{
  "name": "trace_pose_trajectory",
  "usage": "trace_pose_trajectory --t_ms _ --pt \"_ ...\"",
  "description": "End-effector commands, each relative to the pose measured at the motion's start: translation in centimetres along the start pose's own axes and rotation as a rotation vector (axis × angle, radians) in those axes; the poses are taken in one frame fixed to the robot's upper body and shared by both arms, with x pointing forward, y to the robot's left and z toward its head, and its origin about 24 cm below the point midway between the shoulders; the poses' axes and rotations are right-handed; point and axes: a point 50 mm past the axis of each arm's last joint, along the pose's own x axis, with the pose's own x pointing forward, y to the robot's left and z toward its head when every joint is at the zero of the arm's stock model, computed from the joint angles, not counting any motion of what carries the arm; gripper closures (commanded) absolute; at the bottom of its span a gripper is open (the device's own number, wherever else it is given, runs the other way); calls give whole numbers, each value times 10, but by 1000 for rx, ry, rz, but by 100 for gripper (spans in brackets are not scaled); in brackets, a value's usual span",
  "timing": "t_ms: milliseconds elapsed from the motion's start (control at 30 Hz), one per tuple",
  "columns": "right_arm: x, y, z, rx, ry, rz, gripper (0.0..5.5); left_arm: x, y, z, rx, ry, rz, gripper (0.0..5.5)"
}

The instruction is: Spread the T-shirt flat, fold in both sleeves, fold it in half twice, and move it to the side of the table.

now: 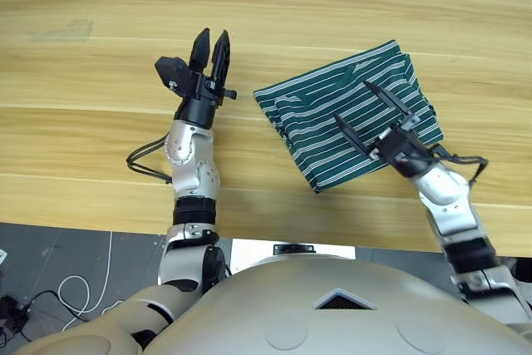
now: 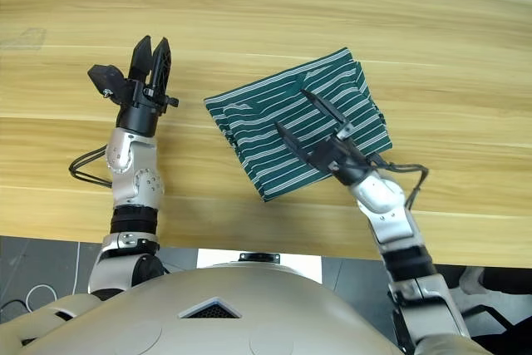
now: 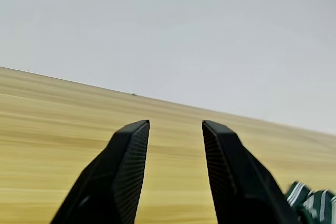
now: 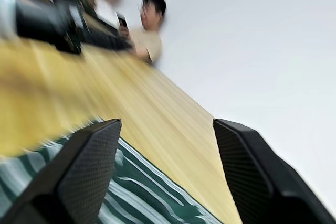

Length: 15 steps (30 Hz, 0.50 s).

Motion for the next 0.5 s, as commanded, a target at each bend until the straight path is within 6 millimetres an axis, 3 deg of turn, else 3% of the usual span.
trace_pose_trajectory --t_ms 33,133,200,333,500 --pt "-64 3 -8 130 177 222 226 -14 2 -10 173 93 -161 365" --pt "-118 12 -31 213 408 383 226 -18 5 -17 270 165 -262 365" --pt "-141 8 -44 253 527 372 226 -14 11 -21 350 242 -297 365" --pt "-158 -14 -54 261 613 288 226 10 33 -21 506 399 -221 365" --pt "-162 -34 -52 257 597 204 226 29 44 -23 743 568 -256 365"
